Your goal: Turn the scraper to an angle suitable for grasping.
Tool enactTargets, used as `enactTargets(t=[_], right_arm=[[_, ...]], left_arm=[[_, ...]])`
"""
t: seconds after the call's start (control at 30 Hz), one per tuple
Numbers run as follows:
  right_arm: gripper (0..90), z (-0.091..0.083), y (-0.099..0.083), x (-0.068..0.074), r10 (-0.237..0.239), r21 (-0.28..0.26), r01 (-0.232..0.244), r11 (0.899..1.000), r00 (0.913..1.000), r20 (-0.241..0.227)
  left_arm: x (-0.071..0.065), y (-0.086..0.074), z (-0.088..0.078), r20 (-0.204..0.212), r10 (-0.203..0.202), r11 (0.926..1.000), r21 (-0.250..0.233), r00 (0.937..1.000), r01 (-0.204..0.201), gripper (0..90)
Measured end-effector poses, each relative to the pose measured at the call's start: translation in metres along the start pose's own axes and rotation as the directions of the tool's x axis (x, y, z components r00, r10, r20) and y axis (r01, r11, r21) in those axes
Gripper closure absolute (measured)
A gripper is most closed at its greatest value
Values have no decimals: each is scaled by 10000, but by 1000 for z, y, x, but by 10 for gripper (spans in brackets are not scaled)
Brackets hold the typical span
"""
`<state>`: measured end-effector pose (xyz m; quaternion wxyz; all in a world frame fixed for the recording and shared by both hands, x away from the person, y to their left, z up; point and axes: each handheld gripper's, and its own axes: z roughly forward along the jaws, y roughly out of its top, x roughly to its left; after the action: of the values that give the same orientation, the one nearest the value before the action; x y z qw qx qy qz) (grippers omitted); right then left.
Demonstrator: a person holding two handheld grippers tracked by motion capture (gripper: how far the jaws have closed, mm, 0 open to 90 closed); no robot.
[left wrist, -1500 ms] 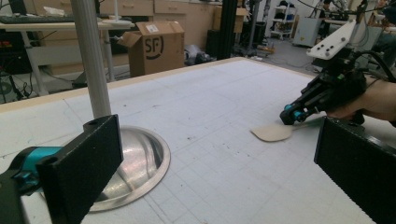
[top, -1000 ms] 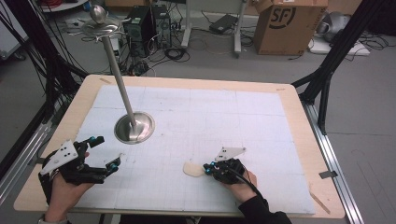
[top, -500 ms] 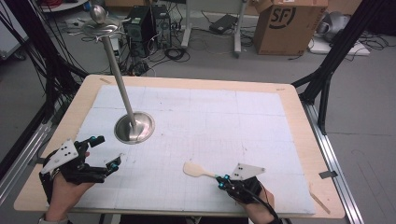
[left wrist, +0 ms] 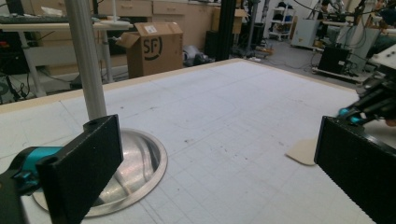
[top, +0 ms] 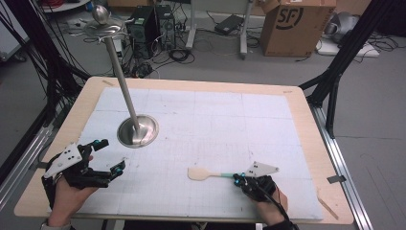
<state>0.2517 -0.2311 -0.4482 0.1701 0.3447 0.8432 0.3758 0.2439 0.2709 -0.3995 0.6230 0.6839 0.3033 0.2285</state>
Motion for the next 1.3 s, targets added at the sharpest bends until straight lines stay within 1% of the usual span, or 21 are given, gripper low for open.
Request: enactTargets(t=[0.07, 0.13, 0.23, 0.33, 0.4, 0.47, 0.53, 0.6, 0.7, 0.73, 0.77, 0.83, 0.9, 0.93, 1.03, 1.1, 1.17, 1.3], right_arm=[[900, 9, 7, -8, 155, -24, -155, 9999, 9999, 66], [900, 19, 16, -16, 194, -11, -194, 9998, 9997, 171], [900, 33, 26, -23, 8, -74, -4, 10000, 9985, 539], [900, 43, 37, -24, -300, 92, 292, 9995, 9945, 1002], [900, 49, 41, -27, -244, 29, 243, 9997, 9934, 1119], [900, 54, 44, -32, 106, -70, -99, 9999, 9941, 1082], [900, 57, 47, -36, 285, -139, -272, 9995, 9938, 1072], [900, 60, 49, -37, 236, -117, -224, 9997, 9931, 1147], [900, 62, 51, -37, 315, -64, -309, 9995, 9923, 1201], [900, 61, 52, -36, 224, -89, -214, 9997, 9914, 1288], [900, 59, 52, -35, 281, -230, -254, 9994, 9916, 1264], [900, 58, 55, -30, 553, -782, -488, 9957, 9950, 831], [900, 60, 60, -22, 382, -863, -338, 9957, 9980, 501], [900, 62, 64, -15, 167, -830, -138, 9965, 9993, 340], [900, 69, 75, 3, -144, -981, 126, 9951, 9997, -176], [900, 76, 82, 14, -466, -956, 415, 9946, 9976, -513], [900, 84, 88, 25, -722, -771, 662, 9948, 9944, -776], [900, 99, 95, 39, -1008, -504, 952, 9942, 9872, -1232]], left_arm=[[0, 0, -1, 7, 10, 10000, 18, 10000, -10, 17], [0, 0, -1, 6, -11, 10000, 6, 10000, 11, 17], [1, 0, -1, -16, 5, 10000, -18, 10000, -5, 17], [1, 0, -2, -32, -35, 10000, -22, 10000, 35, 17], [2, 0, -3, -30, -25, 10000, -52, 10000, 25, 17], [2, 1, -3, -31, -5, 10000, -54, 10000, 5, 17], [1, 1, -3, -24, -34, 10000, -79, 10000, 34, 17], [1, 1, -2, -15, 8, 10000, -57, 10000, -8, 17], [1, 1, -2, 17, 12, 10000, -55, 10000, -12, 17], [1, 2, -3, 8, 37, 10000, -47, 10000, -37, 17], [1, 3, -4, -6, 61, 10000, -77, 10000, -61, 17], [2, 4, -6, -23, 71, 9999, -143, 10000, -72, 17], [4, 4, -7, -98, 45, 9998, -189, 9999, -46, 17], [4, 4, -8, -105, 5, 9998, -188, 9999, -7, 17], [4, 3, -8, -130, -33, 9998, -183, 9999, 30, 17], [4, 3, -9, -131, -28, 9998, -189, 9999, 26, 17], [4, 3, -9, -119, -21, 9998, -192, 9999, 19, 17], [4, 3, -9, -106, -30, 9998, -204, 9999, 28, 17]])
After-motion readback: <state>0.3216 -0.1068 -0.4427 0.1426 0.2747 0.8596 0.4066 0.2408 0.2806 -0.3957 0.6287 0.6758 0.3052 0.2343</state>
